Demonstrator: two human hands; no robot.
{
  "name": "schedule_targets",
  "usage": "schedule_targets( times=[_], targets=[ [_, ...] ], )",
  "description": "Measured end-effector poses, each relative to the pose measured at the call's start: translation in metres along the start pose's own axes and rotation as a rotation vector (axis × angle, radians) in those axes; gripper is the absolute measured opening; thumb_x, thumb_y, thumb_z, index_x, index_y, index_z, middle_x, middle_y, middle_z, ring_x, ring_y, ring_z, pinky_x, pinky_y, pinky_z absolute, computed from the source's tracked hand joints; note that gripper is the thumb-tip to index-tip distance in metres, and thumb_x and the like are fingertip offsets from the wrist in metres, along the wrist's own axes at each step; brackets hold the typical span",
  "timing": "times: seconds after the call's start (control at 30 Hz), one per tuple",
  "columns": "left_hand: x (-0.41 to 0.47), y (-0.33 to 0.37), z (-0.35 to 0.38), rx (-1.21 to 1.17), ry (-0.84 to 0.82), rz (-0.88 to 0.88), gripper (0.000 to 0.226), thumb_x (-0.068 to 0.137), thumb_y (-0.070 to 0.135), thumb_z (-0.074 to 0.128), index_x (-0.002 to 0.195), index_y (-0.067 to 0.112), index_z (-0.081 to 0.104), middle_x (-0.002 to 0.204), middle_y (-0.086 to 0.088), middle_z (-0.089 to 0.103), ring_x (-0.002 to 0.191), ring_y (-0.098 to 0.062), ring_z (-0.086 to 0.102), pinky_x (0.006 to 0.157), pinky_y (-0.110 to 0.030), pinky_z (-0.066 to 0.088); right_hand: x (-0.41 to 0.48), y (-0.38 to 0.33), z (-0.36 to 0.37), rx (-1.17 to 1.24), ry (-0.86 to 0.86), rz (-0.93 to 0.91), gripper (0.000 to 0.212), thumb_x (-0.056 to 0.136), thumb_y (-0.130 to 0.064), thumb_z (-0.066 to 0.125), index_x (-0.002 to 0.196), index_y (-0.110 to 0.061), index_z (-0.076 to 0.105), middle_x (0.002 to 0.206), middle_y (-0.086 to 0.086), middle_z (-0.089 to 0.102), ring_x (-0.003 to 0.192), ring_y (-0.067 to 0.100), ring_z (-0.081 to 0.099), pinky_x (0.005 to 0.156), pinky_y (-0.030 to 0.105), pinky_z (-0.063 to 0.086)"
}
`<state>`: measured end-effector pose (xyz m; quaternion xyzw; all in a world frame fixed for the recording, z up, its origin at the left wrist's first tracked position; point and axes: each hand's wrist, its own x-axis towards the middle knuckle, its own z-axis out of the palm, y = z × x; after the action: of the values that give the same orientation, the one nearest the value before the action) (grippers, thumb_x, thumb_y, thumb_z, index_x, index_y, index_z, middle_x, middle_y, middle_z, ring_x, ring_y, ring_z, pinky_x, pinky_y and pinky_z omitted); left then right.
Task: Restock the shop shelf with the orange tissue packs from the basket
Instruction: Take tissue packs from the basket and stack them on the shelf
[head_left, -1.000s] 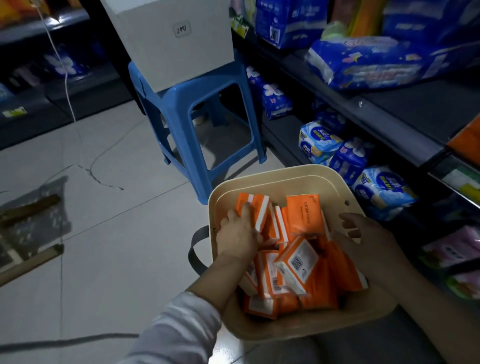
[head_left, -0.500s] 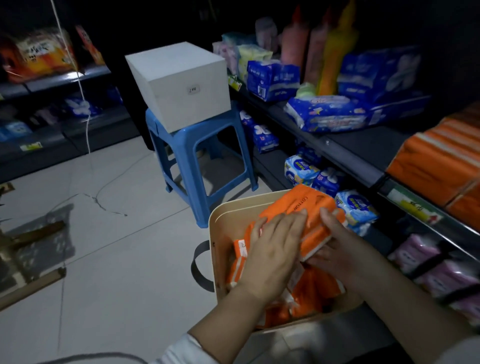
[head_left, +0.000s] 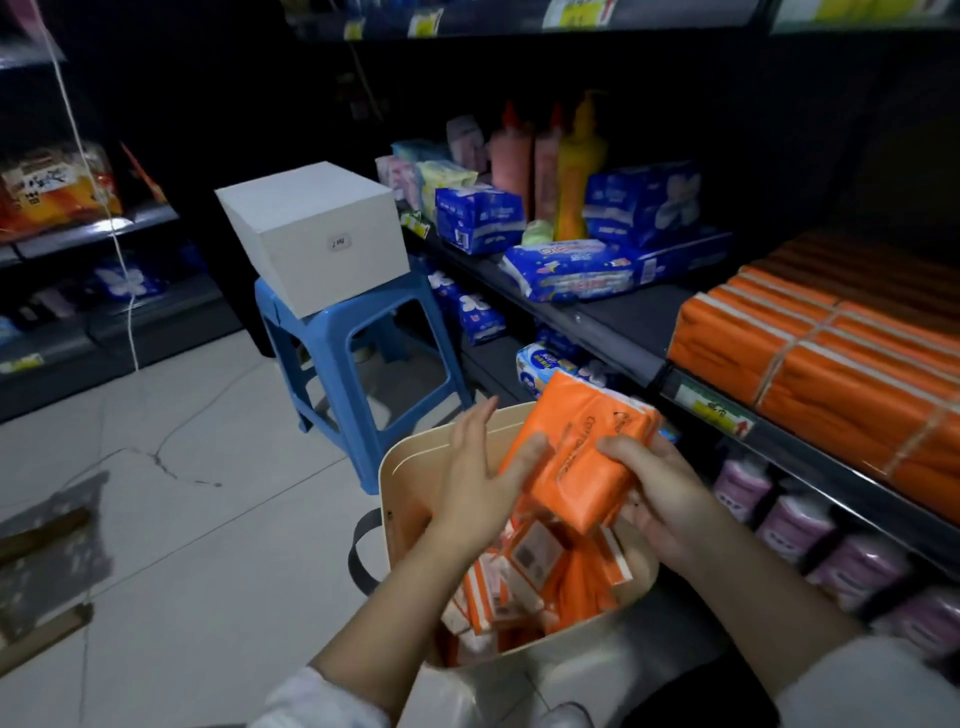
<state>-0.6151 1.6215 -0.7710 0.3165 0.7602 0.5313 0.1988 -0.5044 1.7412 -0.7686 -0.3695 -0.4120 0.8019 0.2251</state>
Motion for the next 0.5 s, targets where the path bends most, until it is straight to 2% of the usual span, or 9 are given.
schedule_targets(
  times=[0.07,0.1,0.17,0.27,0.37,0.43,0.5],
  targets=[
    [0.002,0.010,-0.004,-0.206,-0.153,-0.205,0.082,0.066,0.060,0.061,0.138,0.027,0.039,0.140,0.002,0.046,0.122,-0.013,0.050,0.103,-0.031,0.042,-0.010,0.000,-0.002,-0.046,-0.066,-0.005,0.043,0.081,-0.007,0.065,0.121,-0.019,0.056,0.110,0.010,0.068,0.094,0.026,0.067,0.082,0.045,0.055],
    [0.001,0.015,-0.006,-0.280,-0.237,-0.267,0.078,0.066,0.056,0.064,0.135,0.027,0.042,0.134,0.000,0.053,0.115,-0.016,0.057,0.099,-0.035,0.048,-0.015,0.000,-0.004,-0.065,-0.095,-0.013,0.045,0.079,-0.008,0.066,0.121,-0.021,0.055,0.111,0.009,0.068,0.097,0.026,0.067,0.086,0.047,0.053],
    [-0.006,0.021,-0.003,-0.361,-0.342,-0.282,0.070,0.067,0.043,0.070,0.130,0.027,0.045,0.124,-0.003,0.060,0.106,-0.022,0.064,0.091,-0.039,0.054,-0.027,-0.002,-0.008,-0.063,-0.138,-0.042,0.048,0.077,-0.013,0.067,0.122,-0.021,0.054,0.110,0.008,0.069,0.095,0.024,0.068,0.080,0.042,0.056],
    [-0.014,0.030,0.006,-0.406,-0.338,-0.253,0.071,0.064,0.034,0.073,0.128,0.023,0.045,0.121,-0.008,0.062,0.106,-0.025,0.065,0.090,-0.043,0.054,-0.045,-0.009,-0.013,0.013,-0.205,-0.082,0.050,0.073,-0.026,0.065,0.122,-0.021,0.054,0.105,0.005,0.071,0.090,0.018,0.070,0.064,0.032,0.058],
    [-0.018,0.040,0.016,-0.489,-0.317,-0.275,0.066,0.064,0.036,0.072,0.124,0.022,0.048,0.114,-0.010,0.065,0.096,-0.024,0.067,0.078,-0.041,0.057,-0.054,-0.020,-0.023,0.091,-0.226,-0.103,0.047,0.085,-0.040,0.052,0.127,-0.019,0.053,0.113,0.005,0.069,0.102,0.017,0.066,0.076,0.034,0.058],
    [-0.021,0.048,0.021,-0.550,-0.321,-0.301,0.052,0.070,0.036,0.070,0.117,0.023,0.053,0.109,-0.010,0.067,0.095,-0.026,0.067,0.083,-0.052,0.055,-0.061,-0.027,-0.031,0.117,-0.213,-0.116,0.035,0.095,-0.031,0.046,0.125,-0.018,0.055,0.115,0.008,0.068,0.105,0.020,0.065,0.081,0.039,0.056],
    [-0.025,0.057,0.026,-0.603,-0.334,-0.316,0.034,0.080,0.030,0.066,0.111,0.021,0.056,0.106,-0.011,0.069,0.101,-0.031,0.065,0.090,-0.059,0.048,-0.067,-0.032,-0.042,0.084,-0.202,-0.159,0.034,0.093,-0.007,0.044,0.123,-0.018,0.056,0.112,0.009,0.068,0.102,0.022,0.066,0.080,0.040,0.054]
  ],
)
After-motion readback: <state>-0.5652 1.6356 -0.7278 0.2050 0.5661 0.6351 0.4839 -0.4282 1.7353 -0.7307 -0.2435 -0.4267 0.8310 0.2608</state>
